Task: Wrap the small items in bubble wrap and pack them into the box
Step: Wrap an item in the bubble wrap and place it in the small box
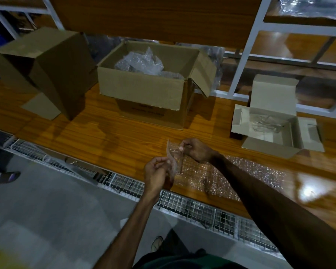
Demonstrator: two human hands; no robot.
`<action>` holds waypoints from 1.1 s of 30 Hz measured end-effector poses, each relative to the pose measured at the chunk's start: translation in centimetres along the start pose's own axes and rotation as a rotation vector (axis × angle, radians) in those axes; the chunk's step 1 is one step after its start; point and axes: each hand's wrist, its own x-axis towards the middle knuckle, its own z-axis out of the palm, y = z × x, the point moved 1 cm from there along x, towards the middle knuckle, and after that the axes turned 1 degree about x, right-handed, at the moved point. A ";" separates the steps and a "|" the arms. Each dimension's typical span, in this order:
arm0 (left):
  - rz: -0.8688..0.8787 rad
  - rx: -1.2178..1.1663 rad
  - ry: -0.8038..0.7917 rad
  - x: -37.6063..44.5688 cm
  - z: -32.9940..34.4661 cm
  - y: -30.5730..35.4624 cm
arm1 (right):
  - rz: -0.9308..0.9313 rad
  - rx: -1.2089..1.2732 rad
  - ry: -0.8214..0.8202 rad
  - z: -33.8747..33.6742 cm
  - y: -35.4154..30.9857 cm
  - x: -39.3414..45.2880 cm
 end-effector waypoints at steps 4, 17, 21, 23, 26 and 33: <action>0.126 0.095 -0.028 0.0 0.3 0.1 | 0.003 -0.003 0.000 -0.1 -0.1 -0.1; 0.152 0.247 0.023 0.4 1.6 -0.6 | 0.047 0.072 0.073 0.2 0.0 -1.0; 0.100 0.300 0.026 0.6 2.3 -0.9 | 0.067 0.048 0.130 0.2 0.3 -2.2; 0.093 0.338 0.026 0.4 3.0 -1.2 | 0.075 0.017 0.144 0.1 0.6 -2.9; 0.122 0.427 0.066 0.1 4.3 -1.7 | 0.138 -0.019 0.234 0.3 1.6 -4.1; 0.249 0.594 0.127 -0.6 6.6 -2.5 | -0.010 -0.236 0.253 1.2 4.9 -9.4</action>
